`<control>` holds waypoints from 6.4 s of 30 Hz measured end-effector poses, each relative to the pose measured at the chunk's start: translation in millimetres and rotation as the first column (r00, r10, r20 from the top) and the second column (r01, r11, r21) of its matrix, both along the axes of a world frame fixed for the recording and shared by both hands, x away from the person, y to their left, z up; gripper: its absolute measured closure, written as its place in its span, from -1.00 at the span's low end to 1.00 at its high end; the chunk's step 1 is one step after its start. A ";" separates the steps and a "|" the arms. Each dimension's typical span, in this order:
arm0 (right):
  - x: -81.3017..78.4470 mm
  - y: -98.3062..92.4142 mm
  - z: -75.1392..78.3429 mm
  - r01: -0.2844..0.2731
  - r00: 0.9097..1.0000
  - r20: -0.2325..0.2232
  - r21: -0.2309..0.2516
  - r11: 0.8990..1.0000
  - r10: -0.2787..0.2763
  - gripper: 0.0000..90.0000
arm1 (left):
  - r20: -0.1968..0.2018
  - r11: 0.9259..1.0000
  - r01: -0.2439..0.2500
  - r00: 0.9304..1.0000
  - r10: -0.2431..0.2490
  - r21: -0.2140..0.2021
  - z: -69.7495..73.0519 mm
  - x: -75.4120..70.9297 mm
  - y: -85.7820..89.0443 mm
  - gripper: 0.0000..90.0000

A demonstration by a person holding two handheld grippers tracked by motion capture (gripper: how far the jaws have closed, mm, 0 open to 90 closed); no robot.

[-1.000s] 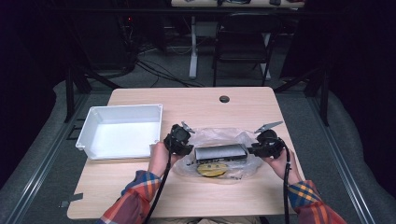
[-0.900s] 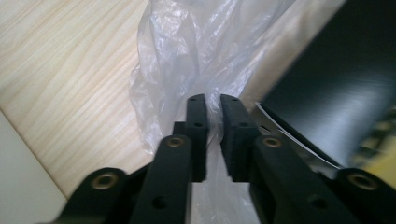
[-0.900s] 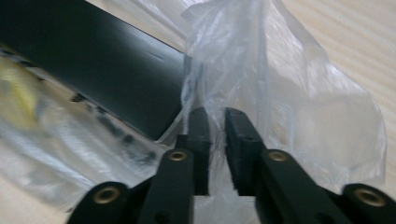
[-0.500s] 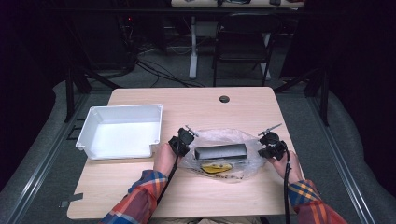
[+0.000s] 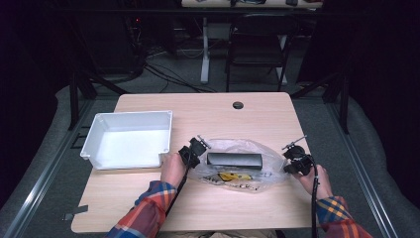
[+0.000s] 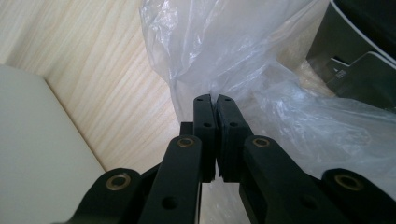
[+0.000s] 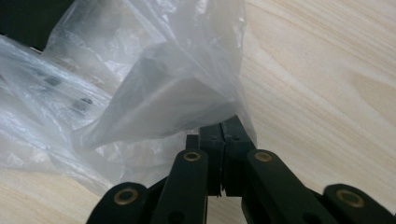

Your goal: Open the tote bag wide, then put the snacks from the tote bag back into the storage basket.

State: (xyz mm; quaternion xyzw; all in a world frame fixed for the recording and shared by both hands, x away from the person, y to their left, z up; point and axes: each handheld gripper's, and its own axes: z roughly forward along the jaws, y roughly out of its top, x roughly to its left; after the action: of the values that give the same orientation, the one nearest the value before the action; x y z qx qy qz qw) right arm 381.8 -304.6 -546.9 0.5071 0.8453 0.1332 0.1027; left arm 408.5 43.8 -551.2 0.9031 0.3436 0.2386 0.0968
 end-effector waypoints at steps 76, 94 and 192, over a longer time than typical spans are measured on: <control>-4.5 4.1 46.3 -0.108 0.969 0.243 0.253 0.961 0.045 -0.68 | -0.003 0.875 0.181 0.979 -0.204 -0.450 68.0 -36.2 52.4 -0.82; -38.1 -5.9 30.1 -0.162 0.968 0.226 0.238 0.958 0.108 -0.97 | 0.004 0.881 0.291 0.950 -0.312 -0.372 73.6 -36.7 40.3 -0.82; -36.1 -2.9 13.6 -0.193 0.968 0.195 0.171 0.966 0.159 -0.96 | -0.214 0.780 0.591 0.751 -0.625 -0.206 55.6 6.6 -30.6 -0.04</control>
State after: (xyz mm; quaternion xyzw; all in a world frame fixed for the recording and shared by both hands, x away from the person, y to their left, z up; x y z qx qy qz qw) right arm 345.8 -307.5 -533.3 0.4230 0.8581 0.2663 0.1178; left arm 415.1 13.3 -495.6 0.9814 0.0547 0.0465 0.1778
